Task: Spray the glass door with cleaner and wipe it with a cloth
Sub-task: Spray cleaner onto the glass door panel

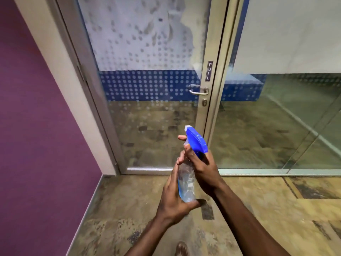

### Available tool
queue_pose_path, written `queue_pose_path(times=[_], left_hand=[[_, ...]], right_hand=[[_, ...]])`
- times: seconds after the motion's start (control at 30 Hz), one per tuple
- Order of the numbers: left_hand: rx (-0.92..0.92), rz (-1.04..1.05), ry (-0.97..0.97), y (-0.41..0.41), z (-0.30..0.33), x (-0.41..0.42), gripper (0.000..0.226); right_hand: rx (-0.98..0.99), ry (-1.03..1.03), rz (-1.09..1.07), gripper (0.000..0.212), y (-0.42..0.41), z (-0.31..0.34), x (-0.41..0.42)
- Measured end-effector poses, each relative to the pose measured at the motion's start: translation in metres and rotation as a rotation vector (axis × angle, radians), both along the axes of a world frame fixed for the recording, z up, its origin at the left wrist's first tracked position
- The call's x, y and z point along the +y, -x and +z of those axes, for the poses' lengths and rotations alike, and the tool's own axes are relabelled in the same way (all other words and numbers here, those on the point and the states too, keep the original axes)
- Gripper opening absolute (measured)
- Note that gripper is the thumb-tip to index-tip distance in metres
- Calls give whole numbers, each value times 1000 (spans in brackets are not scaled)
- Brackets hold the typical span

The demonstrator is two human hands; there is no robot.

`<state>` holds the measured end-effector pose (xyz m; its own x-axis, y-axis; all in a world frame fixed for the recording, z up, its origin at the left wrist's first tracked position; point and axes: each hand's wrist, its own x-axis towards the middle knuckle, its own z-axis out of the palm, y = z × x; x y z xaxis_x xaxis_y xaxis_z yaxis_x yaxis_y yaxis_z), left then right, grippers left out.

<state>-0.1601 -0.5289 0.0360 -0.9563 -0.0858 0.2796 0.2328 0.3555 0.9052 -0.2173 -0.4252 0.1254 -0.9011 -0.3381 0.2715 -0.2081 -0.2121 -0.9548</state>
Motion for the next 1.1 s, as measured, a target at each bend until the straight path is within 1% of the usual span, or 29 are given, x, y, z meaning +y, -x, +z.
queue_pose_path(times=[0.07, 0.17, 0.3, 0.43, 0.67, 0.73, 0.77, 0.8, 0.87, 0.9, 0.97, 1.03, 1.07, 1.1], left_hand=[[-1, 26, 22, 25, 4, -15, 130], [6, 55, 35, 67, 12, -35, 124], [44, 95, 67, 123, 32, -64, 130], [95, 124, 118, 186, 42, -90, 130], [147, 141, 133, 264, 41, -111, 119], [165, 129, 154, 286, 41, -121, 113], [173, 130, 144, 300, 40, -124, 106], [185, 143, 156, 312, 40, -126, 96], [204, 135, 89, 338, 50, -130, 71], [211, 76, 139, 346, 55, -136, 70], [167, -11, 340, 354, 76, -152, 95], [227, -71, 298, 366, 98, -183, 113], [276, -66, 296, 377, 109, -200, 117], [328, -27, 338, 393, 121, -218, 117]], right_hand=[[-1, 23, 66, 55, 31, 1, -13], [-21, 66, 99, 60, 72, 3, -40], [-25, 135, 69, 63, 127, 12, -79], [-14, 178, 65, 61, 185, 24, -105], [3, 242, 43, 59, 253, 31, -127], [-4, 244, 1, 60, 271, 34, -134], [16, 214, -47, 62, 282, 35, -137], [43, 180, -96, 65, 289, 39, -140], [112, 158, -168, 67, 305, 52, -147], [153, 145, -192, 68, 314, 58, -150], [197, 108, -226, 66, 331, 71, -154], [209, 100, -254, 61, 352, 84, -162], [210, 101, -276, 59, 362, 90, -167], [215, 108, -299, 51, 373, 96, -174]])
